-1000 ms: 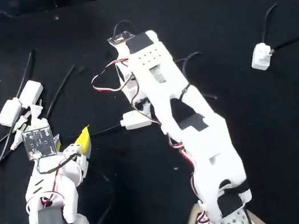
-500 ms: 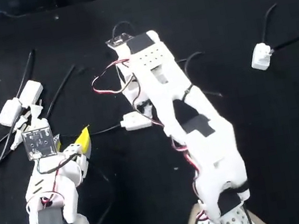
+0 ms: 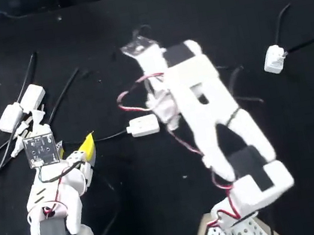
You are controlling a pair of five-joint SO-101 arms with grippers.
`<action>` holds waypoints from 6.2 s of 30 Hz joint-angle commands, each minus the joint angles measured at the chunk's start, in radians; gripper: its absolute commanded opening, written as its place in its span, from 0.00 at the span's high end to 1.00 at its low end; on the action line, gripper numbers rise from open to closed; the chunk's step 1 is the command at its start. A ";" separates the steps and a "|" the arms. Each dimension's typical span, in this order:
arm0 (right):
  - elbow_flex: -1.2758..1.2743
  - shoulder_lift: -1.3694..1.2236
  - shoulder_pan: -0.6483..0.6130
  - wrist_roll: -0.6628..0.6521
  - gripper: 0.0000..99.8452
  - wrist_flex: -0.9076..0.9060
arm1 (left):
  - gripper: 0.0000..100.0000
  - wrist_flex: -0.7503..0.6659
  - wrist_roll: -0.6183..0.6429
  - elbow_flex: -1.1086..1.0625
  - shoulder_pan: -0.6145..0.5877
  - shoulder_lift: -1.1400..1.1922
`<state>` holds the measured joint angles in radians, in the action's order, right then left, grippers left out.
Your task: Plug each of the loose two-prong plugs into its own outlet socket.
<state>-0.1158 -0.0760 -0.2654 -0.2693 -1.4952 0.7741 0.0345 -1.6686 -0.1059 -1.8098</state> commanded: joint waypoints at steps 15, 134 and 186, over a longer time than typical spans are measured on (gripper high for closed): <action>-0.796 0.338 0.276 -0.275 0.99 0.655 | 0.75 -0.018 -0.014 0.001 0.013 -0.012; -1.181 1.119 -0.499 0.126 0.99 1.026 | 0.75 -0.046 -0.008 -0.002 0.096 -0.011; 0.595 -0.346 -0.083 0.338 0.99 -0.267 | 0.75 -0.038 -0.008 -0.015 0.047 -0.012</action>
<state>0.3920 -0.4150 -0.3805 0.0591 -1.7300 0.7434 0.0376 -1.6701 -0.0706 -1.8098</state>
